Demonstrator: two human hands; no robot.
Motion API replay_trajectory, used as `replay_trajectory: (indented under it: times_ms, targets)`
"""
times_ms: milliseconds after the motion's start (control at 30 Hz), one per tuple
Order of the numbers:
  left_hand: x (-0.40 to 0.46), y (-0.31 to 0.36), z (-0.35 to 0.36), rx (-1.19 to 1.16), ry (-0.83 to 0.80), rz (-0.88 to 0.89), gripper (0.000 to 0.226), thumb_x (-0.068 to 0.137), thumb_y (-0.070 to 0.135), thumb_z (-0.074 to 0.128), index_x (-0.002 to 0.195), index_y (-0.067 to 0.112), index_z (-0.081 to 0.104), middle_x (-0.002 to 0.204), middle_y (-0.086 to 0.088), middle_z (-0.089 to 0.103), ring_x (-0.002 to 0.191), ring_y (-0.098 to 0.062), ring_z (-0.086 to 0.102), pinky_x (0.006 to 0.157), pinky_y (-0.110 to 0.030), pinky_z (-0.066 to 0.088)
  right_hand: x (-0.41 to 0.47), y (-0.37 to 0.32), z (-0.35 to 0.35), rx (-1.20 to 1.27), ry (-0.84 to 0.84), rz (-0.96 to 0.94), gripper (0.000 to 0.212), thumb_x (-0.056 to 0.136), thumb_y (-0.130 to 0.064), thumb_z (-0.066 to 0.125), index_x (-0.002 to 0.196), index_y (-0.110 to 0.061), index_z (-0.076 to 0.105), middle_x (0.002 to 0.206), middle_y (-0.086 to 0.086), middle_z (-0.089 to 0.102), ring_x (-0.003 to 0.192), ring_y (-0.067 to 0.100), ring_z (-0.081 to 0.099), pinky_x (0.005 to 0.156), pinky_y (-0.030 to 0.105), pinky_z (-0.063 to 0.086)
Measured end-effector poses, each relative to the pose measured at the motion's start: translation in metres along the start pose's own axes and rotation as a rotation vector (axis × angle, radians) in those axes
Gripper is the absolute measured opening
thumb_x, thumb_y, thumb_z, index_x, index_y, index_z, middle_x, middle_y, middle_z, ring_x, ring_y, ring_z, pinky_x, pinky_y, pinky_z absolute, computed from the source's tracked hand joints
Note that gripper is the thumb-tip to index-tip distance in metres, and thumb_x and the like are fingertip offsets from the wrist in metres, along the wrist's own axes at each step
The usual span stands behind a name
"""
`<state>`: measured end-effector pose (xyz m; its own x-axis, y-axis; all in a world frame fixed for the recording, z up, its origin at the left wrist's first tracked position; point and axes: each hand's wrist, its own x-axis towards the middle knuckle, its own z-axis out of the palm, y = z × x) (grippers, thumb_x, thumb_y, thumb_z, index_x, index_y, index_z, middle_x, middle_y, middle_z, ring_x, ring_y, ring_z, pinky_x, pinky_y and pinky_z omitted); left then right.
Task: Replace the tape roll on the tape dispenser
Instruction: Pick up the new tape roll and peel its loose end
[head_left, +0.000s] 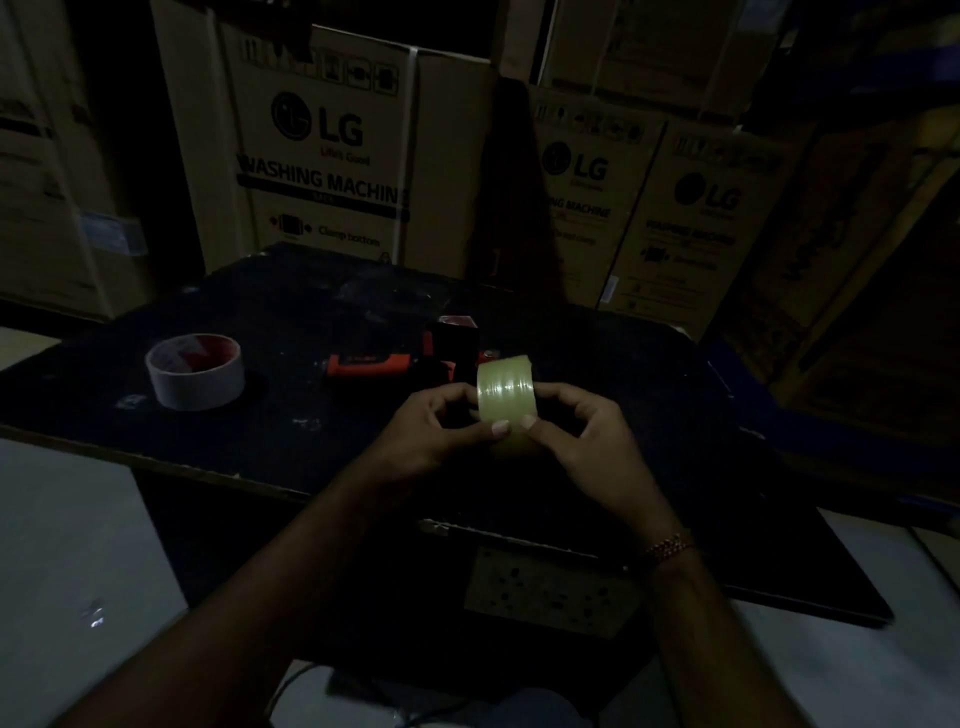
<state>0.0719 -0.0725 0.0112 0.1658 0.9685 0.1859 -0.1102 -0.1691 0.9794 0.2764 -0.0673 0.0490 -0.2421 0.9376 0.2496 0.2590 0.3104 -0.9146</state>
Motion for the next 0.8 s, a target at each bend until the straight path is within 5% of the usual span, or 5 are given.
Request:
replay_trajectory:
  times_ms: [300, 400, 567, 733, 800]
  targets:
    - [0.003, -0.006, 0.003, -0.105, -0.046, -0.009, 0.038, 0.090, 0.025, 0.075, 0.123, 0.007, 0.074, 0.118, -0.013, 0.079, 0.109, -0.031, 0.077, 0.091, -0.041, 0.063, 0.002, -0.005, 0.016, 0.096, 0.242, 0.070, 0.016, 0.093, -0.015, 0.076, 0.102, -0.003, 0.079, 0.093, 0.010, 0.079, 0.078, 0.013, 0.075, 0.063, 0.024, 0.061]
    - [0.007, -0.011, -0.002, -0.116, -0.073, -0.028, 0.034, 0.094, 0.024, 0.076, 0.122, 0.003, 0.074, 0.119, -0.021, 0.077, 0.112, -0.040, 0.074, 0.101, -0.052, 0.058, 0.003, -0.007, 0.023, 0.287, 0.321, 0.247, 0.022, 0.094, -0.027, 0.076, 0.098, -0.006, 0.079, 0.098, 0.013, 0.079, 0.088, 0.018, 0.076, 0.074, 0.041, 0.063]
    - [0.010, -0.010, -0.002, -0.143, -0.037, -0.022, 0.023, 0.099, 0.014, 0.065, 0.115, 0.002, 0.075, 0.104, -0.015, 0.076, 0.094, -0.024, 0.074, 0.085, -0.034, 0.060, -0.001, -0.019, 0.025, 0.612, 0.324, 0.411, 0.024, 0.096, -0.023, 0.072, 0.107, -0.001, 0.070, 0.105, 0.012, 0.075, 0.094, 0.019, 0.074, 0.069, 0.035, 0.063]
    - [0.008, -0.006, -0.005, -0.235, -0.024, -0.075, 0.029, 0.104, 0.014, 0.055, 0.122, 0.003, 0.076, 0.107, -0.018, 0.078, 0.095, -0.028, 0.076, 0.083, -0.037, 0.062, -0.001, -0.011, 0.012, -0.269, 0.441, 0.159, 0.049, 0.079, -0.055, 0.080, 0.110, -0.021, 0.062, 0.116, 0.003, 0.067, 0.104, 0.021, 0.066, 0.084, 0.045, 0.061]
    - [0.007, -0.003, -0.004, -0.243, -0.031, -0.084, 0.030, 0.105, 0.016, 0.054, 0.124, 0.002, 0.074, 0.105, -0.016, 0.079, 0.093, -0.026, 0.076, 0.079, -0.033, 0.064, 0.006, -0.007, 0.001, -0.367, 0.300, 0.003, 0.057, 0.080, -0.060, 0.073, 0.127, -0.029, 0.061, 0.131, -0.004, 0.058, 0.123, 0.018, 0.057, 0.096, 0.039, 0.054]
